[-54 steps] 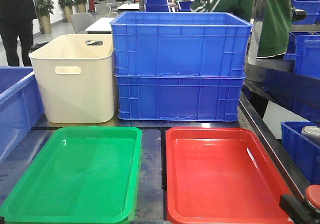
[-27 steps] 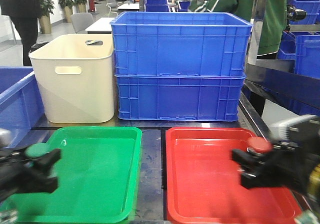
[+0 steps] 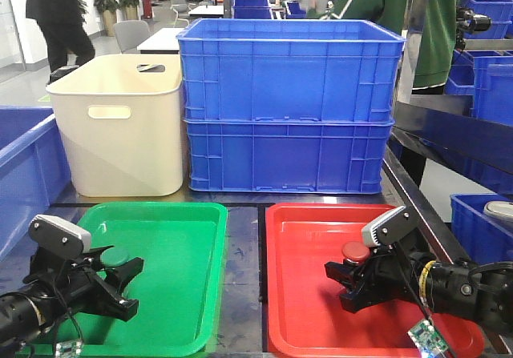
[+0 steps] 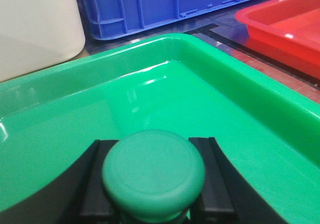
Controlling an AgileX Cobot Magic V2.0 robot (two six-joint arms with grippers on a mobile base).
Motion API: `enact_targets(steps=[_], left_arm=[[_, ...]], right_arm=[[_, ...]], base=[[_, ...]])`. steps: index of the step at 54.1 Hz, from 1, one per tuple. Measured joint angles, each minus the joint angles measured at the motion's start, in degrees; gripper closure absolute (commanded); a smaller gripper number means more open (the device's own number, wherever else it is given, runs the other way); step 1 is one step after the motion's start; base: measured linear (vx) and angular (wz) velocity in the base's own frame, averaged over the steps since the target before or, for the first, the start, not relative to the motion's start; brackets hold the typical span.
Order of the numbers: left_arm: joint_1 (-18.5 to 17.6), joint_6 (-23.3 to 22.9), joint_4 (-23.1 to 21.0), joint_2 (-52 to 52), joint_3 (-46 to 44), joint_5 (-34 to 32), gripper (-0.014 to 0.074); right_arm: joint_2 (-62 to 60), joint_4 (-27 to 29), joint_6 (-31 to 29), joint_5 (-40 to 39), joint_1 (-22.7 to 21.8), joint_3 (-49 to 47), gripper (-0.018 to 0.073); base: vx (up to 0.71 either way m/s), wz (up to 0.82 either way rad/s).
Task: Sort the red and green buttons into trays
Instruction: 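Lower both buttons into their trays and open both grippers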
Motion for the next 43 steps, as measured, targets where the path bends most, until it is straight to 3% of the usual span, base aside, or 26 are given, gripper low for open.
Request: enact_targets(steps=[12, 21, 33, 43], left_arm=[[0.0, -1.38, 0.0, 0.18, -0.06, 0.0, 0.0155], [0.0, -3.49, 0.0, 0.26, -0.06, 0.05, -0.0002], [0.0, -4.32, -0.05, -4.26, -0.06, 2.83, -0.0011], [0.0, -4.46, -0.18, -13.1, -0.06, 13.62, 0.0045]], right_arm=[[0.0, 0.0, -0.86, -0.33, 0.0, -0.05, 0.0097], [0.0, 0.33, -0.9, -0.87, 0.0, -0.05, -0.0094], [-2.09, 2.56, -0.13, -0.8, 0.0, -0.05, -0.0123], [-9.66, 1.18, 3.93, -0.8, 0.0, -0.05, -0.0064]], base=[[0.0, 0.0], [0.0, 0.0], [0.0, 0.0], [0.0, 0.0]])
